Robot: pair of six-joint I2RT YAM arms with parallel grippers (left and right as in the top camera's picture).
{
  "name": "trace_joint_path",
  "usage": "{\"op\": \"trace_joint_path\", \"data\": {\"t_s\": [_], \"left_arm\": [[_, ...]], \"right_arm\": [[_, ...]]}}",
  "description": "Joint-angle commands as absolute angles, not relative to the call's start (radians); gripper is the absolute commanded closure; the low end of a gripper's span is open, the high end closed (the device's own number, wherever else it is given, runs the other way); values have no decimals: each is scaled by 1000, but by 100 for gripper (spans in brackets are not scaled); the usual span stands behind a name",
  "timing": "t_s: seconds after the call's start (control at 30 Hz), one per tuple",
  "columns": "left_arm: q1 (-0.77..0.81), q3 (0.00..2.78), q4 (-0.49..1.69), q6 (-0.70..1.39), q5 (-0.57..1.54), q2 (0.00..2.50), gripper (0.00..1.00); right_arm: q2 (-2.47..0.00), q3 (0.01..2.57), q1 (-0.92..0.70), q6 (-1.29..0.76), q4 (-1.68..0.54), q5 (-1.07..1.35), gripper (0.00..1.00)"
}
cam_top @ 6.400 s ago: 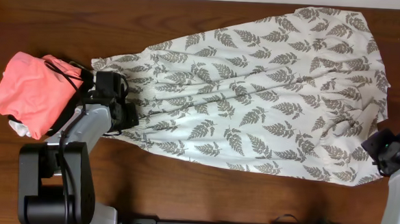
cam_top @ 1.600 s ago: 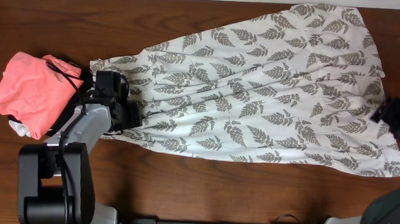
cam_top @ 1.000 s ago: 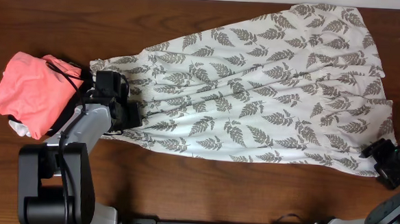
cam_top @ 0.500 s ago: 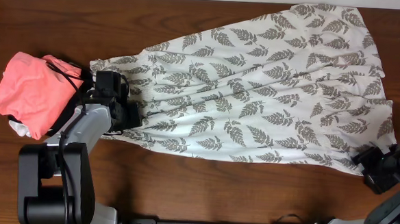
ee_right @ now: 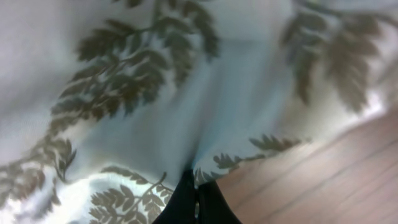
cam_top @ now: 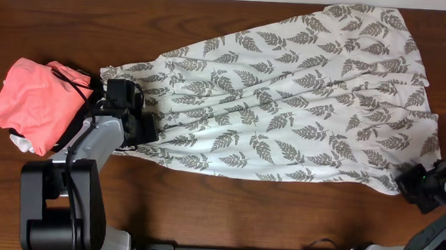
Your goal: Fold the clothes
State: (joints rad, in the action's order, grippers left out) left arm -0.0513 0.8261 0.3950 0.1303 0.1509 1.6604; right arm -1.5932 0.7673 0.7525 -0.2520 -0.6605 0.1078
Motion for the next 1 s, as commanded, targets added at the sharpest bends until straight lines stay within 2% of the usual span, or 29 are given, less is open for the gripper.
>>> {"op": "trace_joint_path", "data": {"t_s": [0.0, 0.37, 0.97], "left_arm": [[-62, 789, 422, 132, 124, 1698, 48], [-62, 789, 422, 132, 124, 1698, 47], [-62, 789, 422, 132, 123, 1698, 48]], "right_arm": [[-1504, 755, 733, -239, -695, 136, 99], [-1133, 769, 750, -286, -752, 87, 99], [-1070, 787, 837, -317, -883, 41, 99]]}}
